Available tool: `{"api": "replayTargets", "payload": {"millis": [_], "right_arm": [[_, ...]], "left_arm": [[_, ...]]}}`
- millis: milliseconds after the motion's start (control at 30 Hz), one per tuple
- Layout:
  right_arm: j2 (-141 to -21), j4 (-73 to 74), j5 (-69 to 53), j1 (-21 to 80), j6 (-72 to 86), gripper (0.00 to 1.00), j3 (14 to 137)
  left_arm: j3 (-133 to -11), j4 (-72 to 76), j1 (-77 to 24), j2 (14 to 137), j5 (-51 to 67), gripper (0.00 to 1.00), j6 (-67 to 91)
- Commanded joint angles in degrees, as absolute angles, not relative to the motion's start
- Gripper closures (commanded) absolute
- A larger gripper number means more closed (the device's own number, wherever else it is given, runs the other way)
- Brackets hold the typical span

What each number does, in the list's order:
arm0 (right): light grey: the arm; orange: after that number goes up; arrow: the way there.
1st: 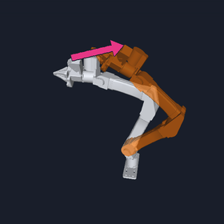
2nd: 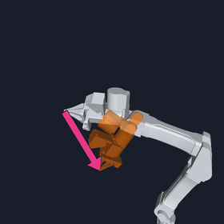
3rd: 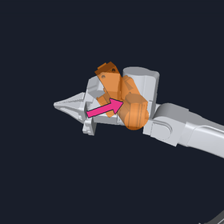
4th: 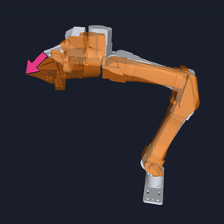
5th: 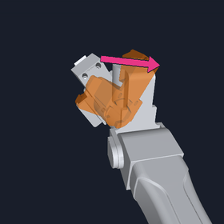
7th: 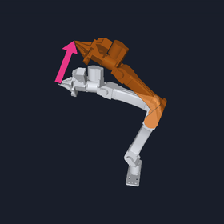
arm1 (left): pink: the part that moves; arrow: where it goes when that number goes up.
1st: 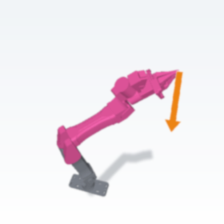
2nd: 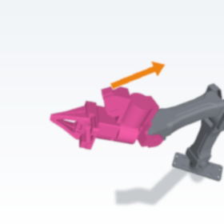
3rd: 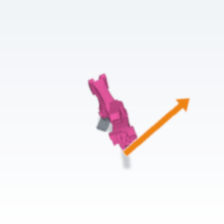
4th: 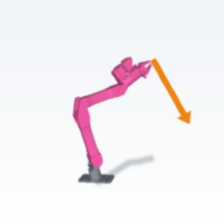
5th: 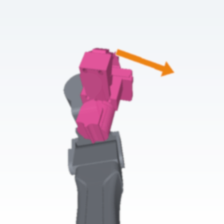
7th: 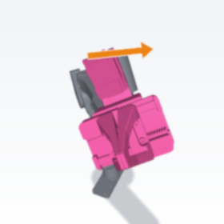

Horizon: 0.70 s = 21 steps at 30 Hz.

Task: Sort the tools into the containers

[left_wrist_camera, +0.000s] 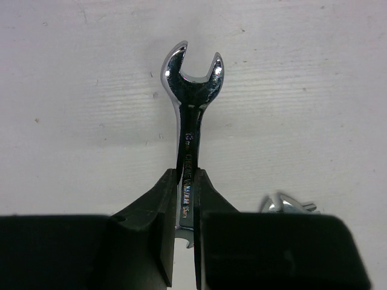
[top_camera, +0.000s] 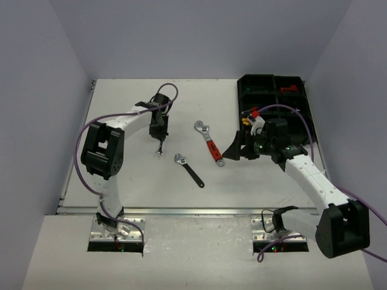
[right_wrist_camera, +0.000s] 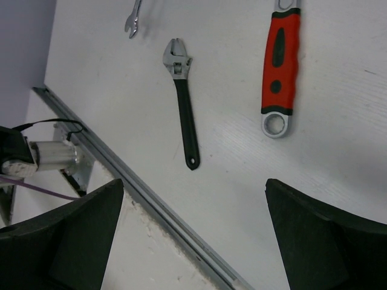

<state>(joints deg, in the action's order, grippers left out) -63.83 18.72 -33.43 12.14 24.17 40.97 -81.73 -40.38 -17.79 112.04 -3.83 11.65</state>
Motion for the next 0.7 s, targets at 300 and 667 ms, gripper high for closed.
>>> {"api": "replayTargets", "payload": {"millis": [300,667], "right_arm": [[-78.3,-22.1,-38.4,25.0,46.2,0.02,35.5],[-86.3,-28.7,-35.3,30.8,48.2,0.31,41.3]], "left_arm": [[-75.2,-30.9,-29.7,94.5,-4.3,1.00,23.4],[-67.7,-21.2,-38.4,81.7,-5.7,1.00,39.2]]}}
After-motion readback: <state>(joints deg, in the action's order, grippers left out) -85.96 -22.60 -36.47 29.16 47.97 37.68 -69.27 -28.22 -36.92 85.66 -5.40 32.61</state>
